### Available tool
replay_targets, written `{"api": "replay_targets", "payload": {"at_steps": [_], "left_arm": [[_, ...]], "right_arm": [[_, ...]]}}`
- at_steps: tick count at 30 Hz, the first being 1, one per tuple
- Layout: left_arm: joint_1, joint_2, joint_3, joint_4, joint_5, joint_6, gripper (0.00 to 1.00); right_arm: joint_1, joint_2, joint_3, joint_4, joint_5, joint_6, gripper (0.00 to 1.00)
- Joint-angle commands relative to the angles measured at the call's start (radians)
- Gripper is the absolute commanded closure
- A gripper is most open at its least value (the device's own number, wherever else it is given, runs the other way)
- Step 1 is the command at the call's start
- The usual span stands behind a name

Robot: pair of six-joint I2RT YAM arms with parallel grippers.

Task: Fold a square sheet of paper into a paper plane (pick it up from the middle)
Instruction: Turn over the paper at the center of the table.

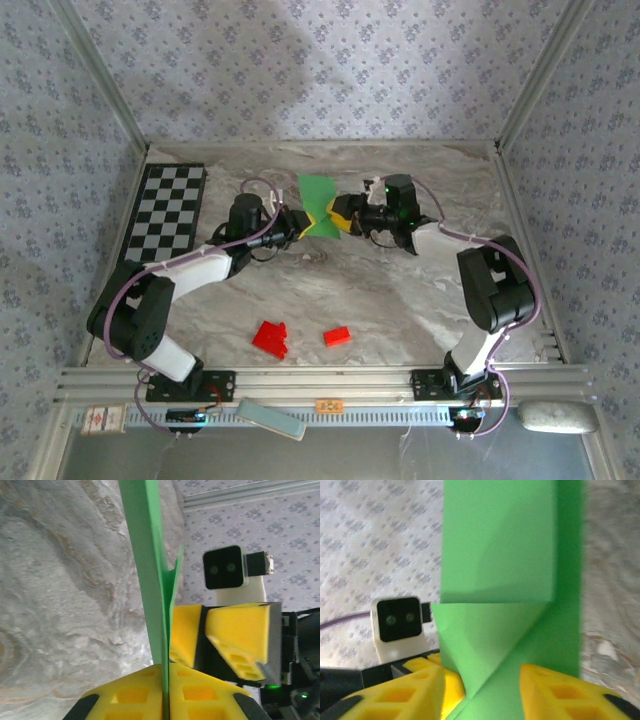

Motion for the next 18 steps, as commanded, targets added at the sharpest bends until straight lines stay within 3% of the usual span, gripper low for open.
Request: {"api": "replay_targets", "payload": {"at_steps": [1, 4, 9, 12, 18], "left_arm": [[0.020, -0.032, 0.089, -0.257, -0.031, 0.147, 0.91], [0.014, -0.030, 0.230, -0.647, -0.159, 0.341, 0.91], [-0.007, 0.053, 0.430, -1.082, -0.411, 0.545, 0.92], [-0.042, 0.117, 0.550, -1.260, -0.596, 0.611, 0.93], [-0.139, 0.263, 0.744, -1.454, -0.910, 0.652, 0.93]], "right_arm": [[-0.038, -0.084, -0.003, -0.229, 0.094, -0.174, 0.44], [-0.069, -0.137, 0.003, -0.352, 0.172, -0.277, 0.37], [-0.093, -0.214, 0.015, -0.488, 0.302, -0.402, 0.29], [-0.100, -0.242, 0.013, -0.526, 0.353, -0.432, 0.28], [-0.121, -0.251, -0.006, -0.536, 0.363, -0.434, 0.27]]}}
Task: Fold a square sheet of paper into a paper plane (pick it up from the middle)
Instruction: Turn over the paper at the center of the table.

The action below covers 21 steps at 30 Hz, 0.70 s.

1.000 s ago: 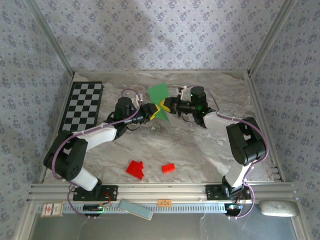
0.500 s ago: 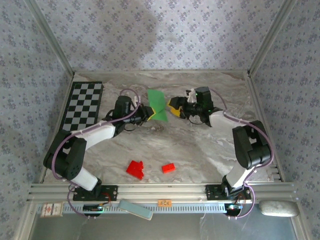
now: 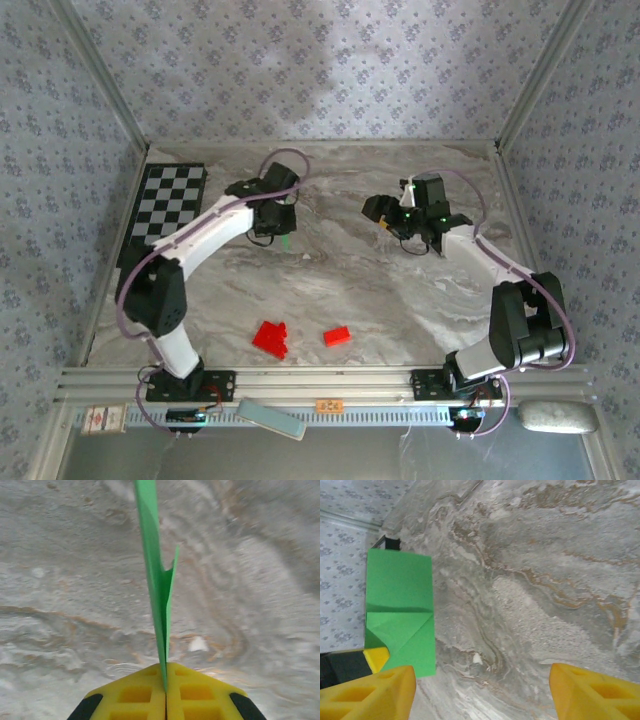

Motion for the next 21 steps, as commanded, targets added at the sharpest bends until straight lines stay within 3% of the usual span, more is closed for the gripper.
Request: {"api": "replay_targets", "payload": {"at_steps": [1, 9, 12, 16, 21], "left_arm": [[-0.046, 0.074, 0.103, -0.227, -0.248, 0.067, 0.93], [-0.143, 0.278, 0.260, -0.284, -0.300, 0.079, 0.92], [-0.165, 0.350, 0.314, -0.295, -0.269, 0.084, 0.91], [-0.167, 0.369, 0.309, -0.212, -0.105, 0.078, 0.84], [-0.123, 0.313, 0.218, -0.003, 0.249, 0.027, 0.64]], "right_arm": [[-0.015, -0.021, -0.009, -0.052, 0.039, -0.035, 0.27], [-0.041, -0.045, -0.048, -0.046, 0.052, -0.019, 0.27], [-0.045, -0.047, -0.055, -0.046, 0.051, -0.016, 0.28], [-0.051, -0.050, -0.067, -0.047, 0.060, -0.010, 0.28], [-0.057, -0.055, -0.078, -0.050, 0.071, -0.007, 0.28]]}}
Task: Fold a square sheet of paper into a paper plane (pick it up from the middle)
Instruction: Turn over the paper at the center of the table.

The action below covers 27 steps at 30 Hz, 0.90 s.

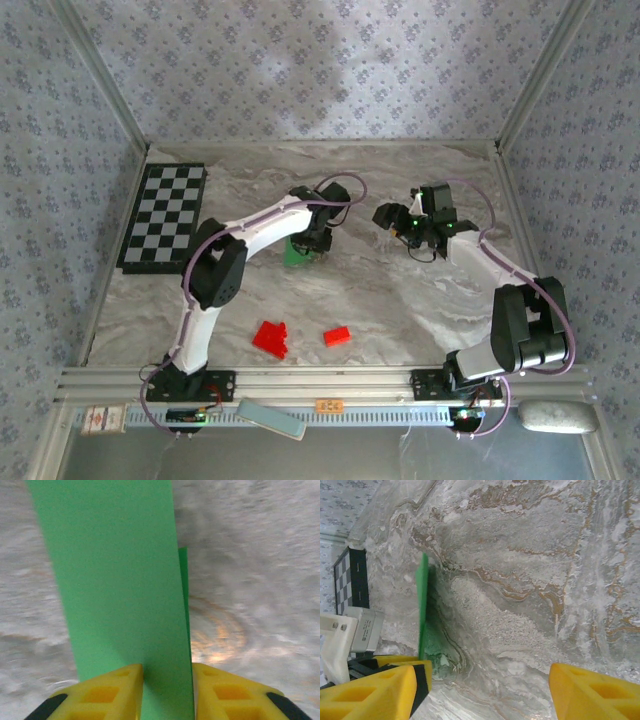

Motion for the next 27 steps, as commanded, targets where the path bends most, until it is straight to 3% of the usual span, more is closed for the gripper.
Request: {"api": "replay_targets", "payload": {"at_steps": [1, 8, 18, 22, 24, 27], "left_arm": [[0.046, -0.064, -0.064, 0.151, 0.289, -0.042, 0.62], [0.170, -0.253, -0.288, 0.427, 0.517, -0.166, 0.44], [0.338, -0.507, -0.611, 0.564, 0.442, -0.312, 0.27], [0.381, -0.556, -0.697, 0.586, 0.442, -0.341, 0.22], [0.393, -0.568, -0.720, 0.586, 0.442, -0.342, 0.13], [0.403, -0.577, -0.740, 0.582, 0.442, -0.335, 0.13]], "right_arm": [[-0.008, -0.026, -0.013, -0.016, 0.022, -0.001, 0.28], [0.060, 0.027, 0.024, -0.030, 0.028, -0.034, 0.30], [0.336, 0.298, 0.228, -0.056, 0.028, -0.052, 0.42], [0.404, 0.417, 0.331, -0.055, 0.000, -0.036, 0.45], [0.428, 0.466, 0.372, -0.067, 0.004, -0.037, 0.46], [0.448, 0.526, 0.422, -0.099, 0.014, -0.047, 0.47]]}}
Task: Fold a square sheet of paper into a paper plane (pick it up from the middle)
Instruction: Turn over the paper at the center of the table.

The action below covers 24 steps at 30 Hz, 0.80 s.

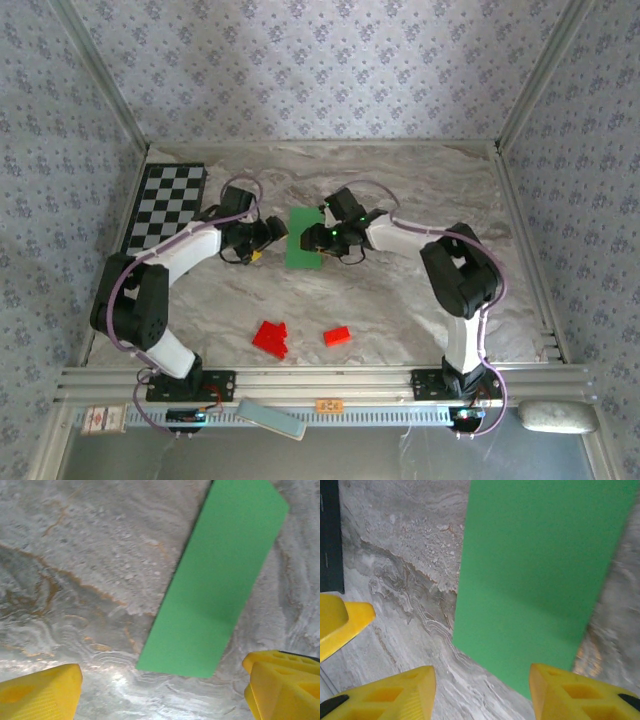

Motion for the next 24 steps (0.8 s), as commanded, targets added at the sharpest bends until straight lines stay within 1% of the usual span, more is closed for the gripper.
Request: {"api": "replay_targets", "payload": {"at_steps": [1, 6, 8, 10, 11, 16, 18, 20, 22, 24], "left_arm": [[0.010, -0.053, -0.014, 0.022, 0.000, -0.010, 0.13], [0.012, -0.055, -0.024, 0.024, -0.002, 0.000, 0.11], [0.013, -0.052, -0.028, 0.025, 0.000, 0.010, 0.09], [0.013, -0.050, -0.023, 0.025, 0.012, 0.033, 0.05], [0.012, -0.050, -0.024, 0.027, 0.015, 0.039, 0.00], [0.014, -0.050, -0.044, 0.060, 0.055, 0.054, 0.00], [0.013, -0.051, -0.057, 0.081, 0.079, 0.043, 0.00], [0.012, -0.053, -0.079, 0.117, 0.115, 0.017, 0.00], [0.009, -0.058, -0.112, 0.167, 0.156, -0.021, 0.00], [0.003, -0.066, -0.147, 0.214, 0.183, -0.058, 0.00]], "right_arm": [[0.011, 0.056, 0.064, -0.068, 0.004, -0.010, 0.47], [0.010, 0.098, 0.083, -0.138, 0.029, -0.039, 0.47], [0.007, 0.102, 0.079, -0.174, 0.028, -0.090, 0.47], [0.004, 0.096, 0.065, -0.221, 0.027, -0.132, 0.47], [0.003, 0.091, 0.053, -0.239, 0.021, -0.148, 0.47], [-0.010, 0.048, -0.015, -0.311, 0.001, -0.247, 0.48], [-0.016, 0.023, -0.026, -0.309, -0.001, -0.261, 0.48], [-0.020, -0.013, -0.021, -0.290, -0.029, -0.255, 0.48], [-0.020, -0.057, -0.019, -0.244, -0.044, -0.223, 0.48], [-0.023, -0.095, -0.028, -0.186, -0.031, -0.171, 0.48]]}}
